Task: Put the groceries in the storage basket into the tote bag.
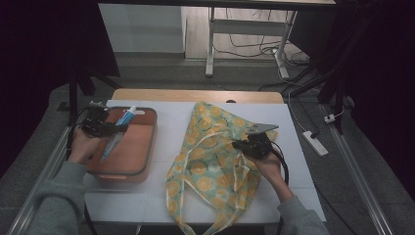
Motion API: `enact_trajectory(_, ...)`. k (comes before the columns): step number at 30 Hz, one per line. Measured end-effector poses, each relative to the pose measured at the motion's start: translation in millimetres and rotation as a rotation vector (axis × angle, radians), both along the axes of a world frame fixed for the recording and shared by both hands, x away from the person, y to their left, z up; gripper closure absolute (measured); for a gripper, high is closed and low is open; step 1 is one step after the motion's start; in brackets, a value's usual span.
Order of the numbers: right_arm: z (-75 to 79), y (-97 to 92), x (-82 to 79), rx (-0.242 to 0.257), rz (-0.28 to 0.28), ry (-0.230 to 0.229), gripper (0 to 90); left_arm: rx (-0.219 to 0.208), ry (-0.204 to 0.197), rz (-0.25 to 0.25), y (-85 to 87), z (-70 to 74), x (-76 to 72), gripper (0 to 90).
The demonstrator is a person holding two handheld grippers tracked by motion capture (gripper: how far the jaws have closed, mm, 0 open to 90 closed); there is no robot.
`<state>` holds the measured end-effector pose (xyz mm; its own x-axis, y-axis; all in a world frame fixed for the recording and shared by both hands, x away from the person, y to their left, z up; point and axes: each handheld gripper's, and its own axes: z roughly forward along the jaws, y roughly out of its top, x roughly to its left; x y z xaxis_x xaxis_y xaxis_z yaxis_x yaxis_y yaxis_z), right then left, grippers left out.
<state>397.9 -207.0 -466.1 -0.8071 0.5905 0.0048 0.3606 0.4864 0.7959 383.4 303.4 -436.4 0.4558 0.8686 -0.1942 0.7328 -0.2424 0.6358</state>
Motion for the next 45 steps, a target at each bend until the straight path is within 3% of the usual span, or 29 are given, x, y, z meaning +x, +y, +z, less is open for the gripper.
enact_trajectory(9,1.1,-0.2,-0.5,0.004,0.002,-0.005,87.5,-0.029,-0.096,-0.089,-25.8,25.5,-15.7,72.4)
enact_trajectory(20,3.7,-2.2,-0.7,0.023,0.0,-0.007,87.5,-0.069,-0.189,-0.259,-75.6,54.4,-37.2,72.5)
enact_trajectory(27,4.3,-1.8,-0.4,0.031,0.001,-0.006,87.5,-0.083,-0.203,-0.384,-115.1,57.3,-46.8,72.6)
enact_trajectory(36,5.6,-1.2,-0.1,0.038,0.005,-0.008,87.6,-0.083,-0.183,-0.568,-176.5,49.5,-58.3,72.6)
enact_trajectory(45,7.4,-2.2,0.1,0.049,0.004,-0.007,87.6,-0.06,-0.17,-0.658,-220.7,38.6,-55.4,72.6)
